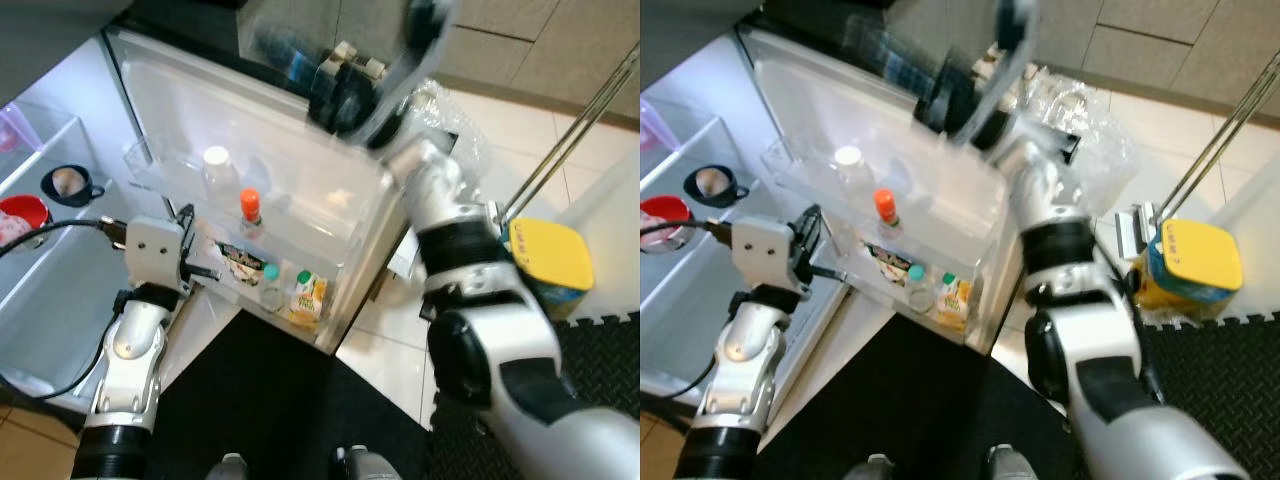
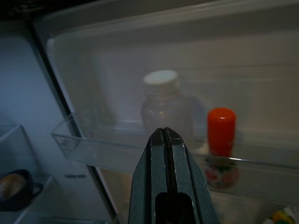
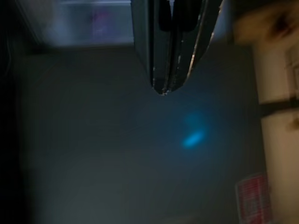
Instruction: Restocking fridge
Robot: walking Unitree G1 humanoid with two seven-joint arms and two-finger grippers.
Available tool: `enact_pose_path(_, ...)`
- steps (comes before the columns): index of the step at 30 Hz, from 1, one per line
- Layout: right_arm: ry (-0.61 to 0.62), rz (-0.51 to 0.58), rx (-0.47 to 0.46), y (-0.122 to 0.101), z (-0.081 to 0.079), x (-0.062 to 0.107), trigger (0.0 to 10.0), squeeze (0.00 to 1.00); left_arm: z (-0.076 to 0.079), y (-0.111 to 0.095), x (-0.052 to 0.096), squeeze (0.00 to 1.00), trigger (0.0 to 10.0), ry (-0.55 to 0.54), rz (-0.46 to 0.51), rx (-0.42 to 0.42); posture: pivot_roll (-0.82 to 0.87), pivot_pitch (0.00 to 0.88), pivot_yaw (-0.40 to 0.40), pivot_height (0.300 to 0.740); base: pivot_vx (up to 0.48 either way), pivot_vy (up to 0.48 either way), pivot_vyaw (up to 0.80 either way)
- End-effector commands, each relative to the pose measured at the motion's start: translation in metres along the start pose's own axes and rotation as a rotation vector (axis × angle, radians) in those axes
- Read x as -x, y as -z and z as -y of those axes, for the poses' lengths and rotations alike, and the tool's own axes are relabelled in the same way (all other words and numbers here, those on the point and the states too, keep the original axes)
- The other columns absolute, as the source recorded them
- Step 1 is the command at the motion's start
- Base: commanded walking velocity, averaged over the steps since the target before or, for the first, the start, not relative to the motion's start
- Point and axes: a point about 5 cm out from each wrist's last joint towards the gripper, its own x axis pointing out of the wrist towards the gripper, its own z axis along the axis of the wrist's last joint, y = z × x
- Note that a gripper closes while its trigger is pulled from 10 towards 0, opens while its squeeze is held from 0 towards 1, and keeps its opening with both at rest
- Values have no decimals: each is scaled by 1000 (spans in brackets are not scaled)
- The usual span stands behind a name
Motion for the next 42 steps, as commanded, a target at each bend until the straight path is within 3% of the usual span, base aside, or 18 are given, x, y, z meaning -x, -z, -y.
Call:
enact_pose_path(1,134,25,39,-9,16,12,10000,0,9,9,5,0,10000,31,-45,17,-40,196,-60,740,0,0,0)
enact_pose_path(2,253,11,148,-27,29,19,10000,0,12,10,6,0,10000,41,-46,22,-44,195,-60,740,0,0,0)
enact_pose_path(3,253,11,148,-27,29,19,10000,0,12,10,6,0,10000,41,-46,22,-44,195,-60,740,0,0,0)
enact_pose_path(6,553,-59,363,-71,57,65,10000,0,15,13,8,0,10000,49,-61,27,-51,194,-59,740,0,0,0)
enact_pose_path(10,702,-229,513,-75,67,103,10000,0,16,16,9,0,10000,58,-75,36,-57,193,-55,740,0,0,0)
enact_pose_path(11,702,-229,513,-75,67,103,10000,0,16,16,9,0,10000,58,-75,36,-57,193,-55,740,0,0,0)
enact_pose_path(12,791,-345,527,-68,73,132,10000,0,17,17,9,0,10000,66,-79,36,-58,191,-58,740,0,0,0)
enact_pose_path(13,791,-345,527,-68,73,132,10000,0,17,17,9,0,10000,66,-79,36,-58,191,-58,740,0,0,0)
enact_pose_path(14,881,-437,528,-63,76,163,10000,0,19,17,9,0,10000,76,-80,36,-53,190,-62,740,0,0,0)
enact_pose_path(15,881,-437,528,-63,76,163,10000,0,19,17,9,0,10000,76,-80,36,-53,190,-62,740,0,0,0)
enact_pose_path(16,957,-499,526,-59,77,188,10000,0,19,17,9,0,10000,82,-80,35,-49,192,-63,740,0,0,0)
enact_pose_path(17,957,-499,526,-59,77,188,10000,0,19,17,9,0,10000,82,-80,35,-49,192,-63,740,0,0,0)
enact_pose_path(19,1082,-520,488,-52,74,229,10000,0,18,17,11,0,10000,83,-82,35,-53,192,-57,740,0,0,0)
enact_pose_path(20,1082,-520,488,-52,74,229,10000,0,18,17,11,0,10000,83,-82,35,-53,192,-57,740,0,0,0)
enact_pose_path(22,1174,-529,429,-38,67,261,10000,0,19,20,13,0,10000,92,-99,30,-51,193,-52,740,0,0,0)
enact_pose_path(30,1233,-564,320,-4,54,293,10000,0,21,21,14,0,10000,119,-105,35,-47,195,-46,740,0,0,0)
enact_pose_path(37,1146,-514,225,10,52,283,10000,0,32,17,15,0,10000,273,-110,102,-47,192,-41,740,0,0,0)
enact_pose_path(42,1043,-516,196,24,49,271,10000,0,41,7,30,0,10000,531,-109,152,-45,191,-46,740,0,0,0)
